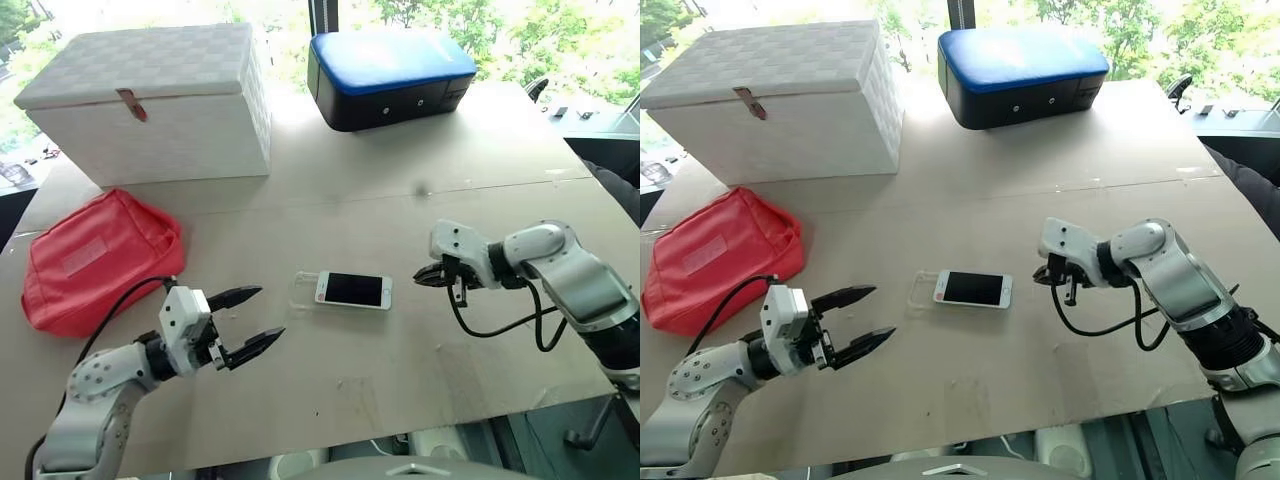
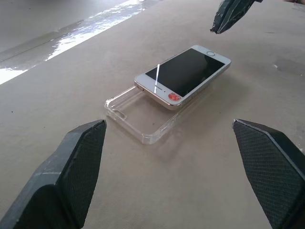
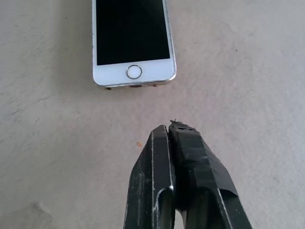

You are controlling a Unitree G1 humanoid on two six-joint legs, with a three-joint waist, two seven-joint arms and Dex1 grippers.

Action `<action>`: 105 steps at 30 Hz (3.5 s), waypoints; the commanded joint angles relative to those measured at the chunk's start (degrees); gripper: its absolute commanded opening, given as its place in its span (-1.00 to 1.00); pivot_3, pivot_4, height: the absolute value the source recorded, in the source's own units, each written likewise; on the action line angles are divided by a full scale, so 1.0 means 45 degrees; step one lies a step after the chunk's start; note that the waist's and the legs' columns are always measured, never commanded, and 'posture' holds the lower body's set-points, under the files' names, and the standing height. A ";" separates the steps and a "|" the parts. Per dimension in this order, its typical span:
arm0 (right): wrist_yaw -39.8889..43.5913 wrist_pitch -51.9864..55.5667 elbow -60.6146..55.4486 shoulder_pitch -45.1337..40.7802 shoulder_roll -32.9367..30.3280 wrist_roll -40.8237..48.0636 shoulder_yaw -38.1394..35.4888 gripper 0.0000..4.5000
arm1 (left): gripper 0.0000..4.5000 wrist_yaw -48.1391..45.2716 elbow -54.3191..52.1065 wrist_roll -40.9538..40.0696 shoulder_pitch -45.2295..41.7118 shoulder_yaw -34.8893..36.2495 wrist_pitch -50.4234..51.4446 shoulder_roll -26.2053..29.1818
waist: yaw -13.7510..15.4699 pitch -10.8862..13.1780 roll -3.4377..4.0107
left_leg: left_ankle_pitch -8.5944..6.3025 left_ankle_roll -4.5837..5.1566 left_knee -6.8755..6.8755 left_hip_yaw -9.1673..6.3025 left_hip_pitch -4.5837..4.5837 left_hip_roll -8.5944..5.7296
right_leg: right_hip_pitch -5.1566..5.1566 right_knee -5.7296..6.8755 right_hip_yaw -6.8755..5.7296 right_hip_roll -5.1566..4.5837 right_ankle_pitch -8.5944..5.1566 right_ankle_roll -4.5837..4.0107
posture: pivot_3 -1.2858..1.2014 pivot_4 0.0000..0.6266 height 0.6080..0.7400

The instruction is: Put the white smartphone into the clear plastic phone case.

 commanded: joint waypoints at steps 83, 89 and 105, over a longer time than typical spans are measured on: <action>-0.0811 -0.4597 0.8208 -0.2210 0.7753 -0.0750 0.1939 -0.98 | 0.93 0.0601 -0.0888 -0.0325 0.1134 0.0821 -0.0068 -0.0052 | -0.0026 -0.0176 0.0056 | 0.0000 -0.0002 -0.0021 0.0025 0.0195 0.0002 | 0.0140 0.0026 0.0038 0.0010 0.0002 -0.0011 | 0.03 -0.52 1.00; -0.0638 -0.2758 0.3746 -0.1366 0.6215 0.0817 0.0241 -0.98 | 0.93 0.1346 -0.0593 0.0437 0.0562 0.0255 0.0690 0.0318 | 0.0023 -0.0127 0.0044 | 0.0000 -0.0002 -0.0003 -0.0006 0.0075 -0.0007 | 0.0070 0.0015 0.0014 -0.0001 0.0028 -0.0049 | 0.03 -0.52 1.00; -0.2867 -0.0107 -0.1567 0.1449 0.2120 0.0600 -0.0462 -1.00 | -0.99 0.0052 0.2119 0.1757 -0.3188 -0.2180 0.1367 0.1161 | -0.0014 -0.0072 -0.0010 | 0.0001 0.0000 0.0000 -0.0023 0.0029 -0.0002 | 0.0033 0.0009 -0.0014 0.0019 -0.0004 0.0005 | 0.03 -0.52 1.00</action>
